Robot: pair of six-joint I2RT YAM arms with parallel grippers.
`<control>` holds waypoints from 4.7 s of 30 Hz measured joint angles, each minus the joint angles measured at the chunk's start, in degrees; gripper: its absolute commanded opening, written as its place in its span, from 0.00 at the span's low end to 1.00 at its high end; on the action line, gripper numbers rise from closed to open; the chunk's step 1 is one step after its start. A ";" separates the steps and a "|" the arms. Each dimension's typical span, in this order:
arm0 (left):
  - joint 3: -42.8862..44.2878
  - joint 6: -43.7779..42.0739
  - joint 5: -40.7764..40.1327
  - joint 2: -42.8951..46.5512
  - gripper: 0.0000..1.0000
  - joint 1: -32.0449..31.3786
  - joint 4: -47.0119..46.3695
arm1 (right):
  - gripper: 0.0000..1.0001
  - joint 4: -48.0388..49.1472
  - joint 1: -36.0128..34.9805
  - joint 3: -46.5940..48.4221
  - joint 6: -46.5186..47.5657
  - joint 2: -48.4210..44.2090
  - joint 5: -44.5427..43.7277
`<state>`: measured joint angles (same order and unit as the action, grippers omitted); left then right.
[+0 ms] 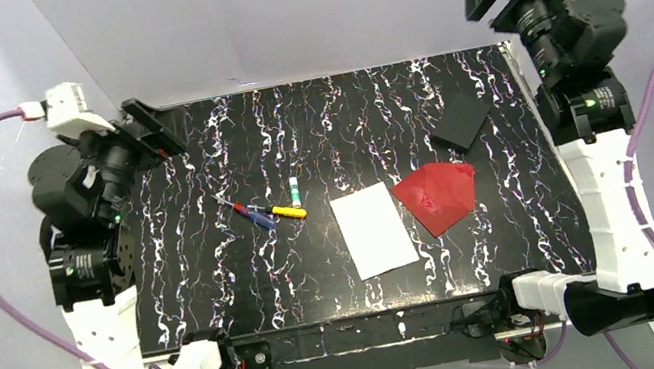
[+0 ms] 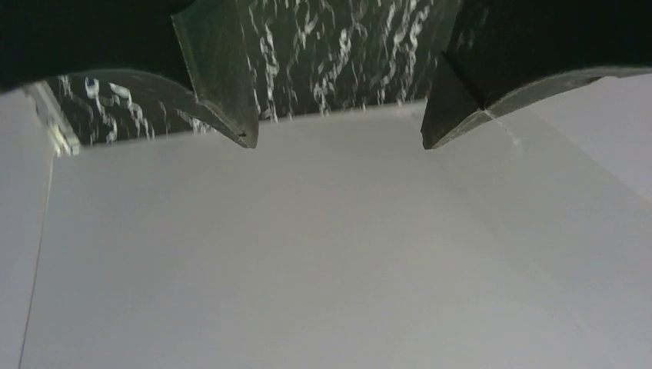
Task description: Place the letter into the envelope and seal it
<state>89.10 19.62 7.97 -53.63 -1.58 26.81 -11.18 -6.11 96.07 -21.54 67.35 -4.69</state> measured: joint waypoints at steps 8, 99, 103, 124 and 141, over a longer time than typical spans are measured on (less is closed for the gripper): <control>-13.09 5.38 17.64 -4.85 0.98 0.09 -2.43 | 0.85 -4.11 0.04 -18.23 -5.95 -0.02 14.29; -17.75 37.81 32.44 -15.80 0.98 -12.50 -32.94 | 0.01 46.18 -14.16 -19.82 -46.05 9.81 36.76; -17.79 42.10 34.64 -17.11 0.98 -13.07 -37.59 | 0.01 48.17 -14.19 -18.08 -50.34 9.84 36.68; -18.49 54.25 41.83 -22.38 0.00 -13.29 -57.70 | 0.53 46.10 -14.53 -17.11 -55.69 12.24 35.74; -21.07 52.72 44.28 -18.91 0.35 -13.29 -58.21 | 0.01 38.07 -14.56 -17.09 -44.13 12.20 37.64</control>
<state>68.03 72.34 52.25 -72.53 -14.87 -31.40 26.89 -20.67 78.98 -65.67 79.55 32.95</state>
